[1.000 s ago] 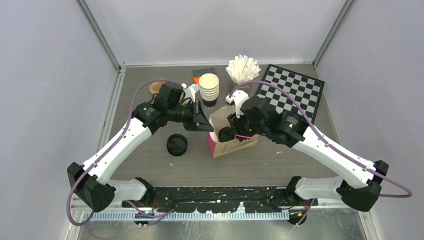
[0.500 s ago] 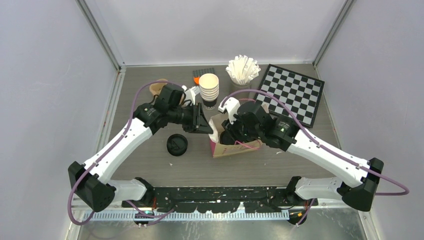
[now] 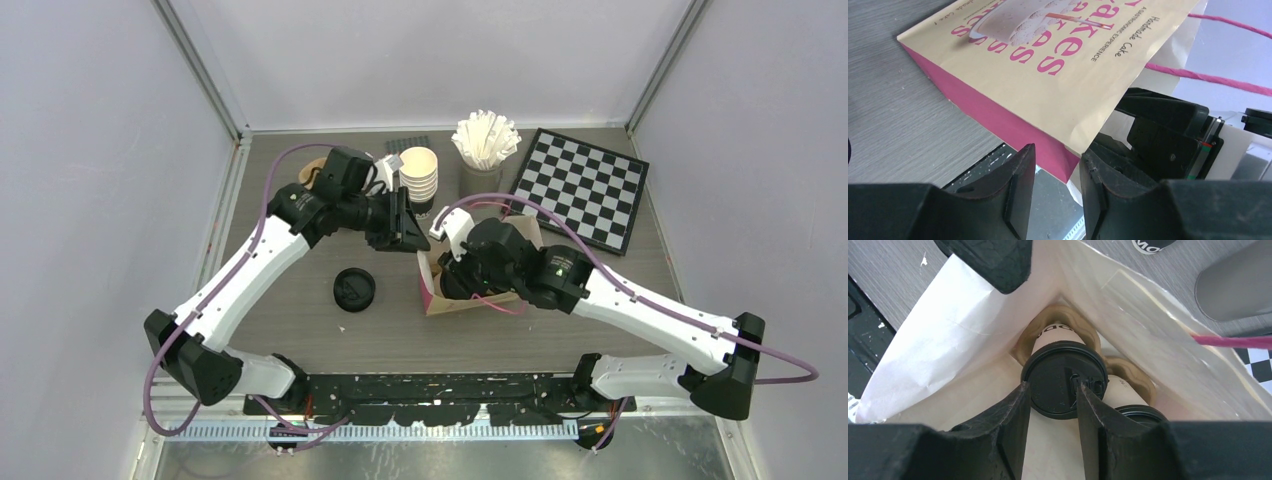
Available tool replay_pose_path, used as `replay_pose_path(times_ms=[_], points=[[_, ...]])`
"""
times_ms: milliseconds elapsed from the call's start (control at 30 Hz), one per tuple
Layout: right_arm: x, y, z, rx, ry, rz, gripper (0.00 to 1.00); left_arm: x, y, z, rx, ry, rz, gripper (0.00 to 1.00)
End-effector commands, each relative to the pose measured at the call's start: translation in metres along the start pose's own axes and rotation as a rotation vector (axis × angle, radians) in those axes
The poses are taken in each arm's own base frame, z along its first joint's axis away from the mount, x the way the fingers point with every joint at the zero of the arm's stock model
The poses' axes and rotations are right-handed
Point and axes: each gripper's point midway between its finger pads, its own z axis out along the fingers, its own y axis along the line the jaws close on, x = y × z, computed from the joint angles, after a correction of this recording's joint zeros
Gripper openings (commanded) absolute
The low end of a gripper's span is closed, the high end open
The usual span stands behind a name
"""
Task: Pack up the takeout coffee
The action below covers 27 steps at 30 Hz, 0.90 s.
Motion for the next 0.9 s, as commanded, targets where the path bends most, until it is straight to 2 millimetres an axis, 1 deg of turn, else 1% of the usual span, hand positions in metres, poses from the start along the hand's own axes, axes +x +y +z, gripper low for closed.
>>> replay_pose_path(times_ms=[0, 67, 133, 233, 367, 533, 767, 867], points=[[-0.019, -0.006, -0.006, 0.046, -0.094, 0.034, 0.44, -0.001, -0.003, -0.015, -0.045, 0.002, -0.019, 0.4], [-0.019, -0.007, -0.007, 0.051, -0.101, 0.035, 0.44, 0.001, -0.002, -0.017, -0.055, 0.005, -0.029, 0.42], [-0.018, -0.007, -0.007, 0.052, -0.103, 0.036, 0.44, 0.004, 0.0, -0.016, -0.056, 0.014, -0.049, 0.43], [-0.015, -0.007, -0.007, 0.053, -0.096, 0.033, 0.44, 0.005, -0.003, -0.012, -0.027, 0.016, -0.065, 0.45], [-0.015, -0.007, -0.006, 0.058, -0.101, 0.033, 0.44, 0.005, -0.005, -0.01, -0.028, 0.032, -0.081, 0.44], [-0.018, -0.007, -0.004, 0.068, -0.114, 0.06, 0.44, 0.008, -0.005, -0.008, -0.031, 0.059, -0.11, 0.37], [-0.019, -0.009, -0.002, 0.083, -0.12, 0.065, 0.44, 0.014, -0.006, -0.01, -0.066, 0.082, -0.119, 0.4], [-0.018, -0.009, -0.001, 0.082, -0.116, 0.065, 0.44, 0.014, -0.005, -0.01, -0.064, 0.072, -0.126, 0.41]])
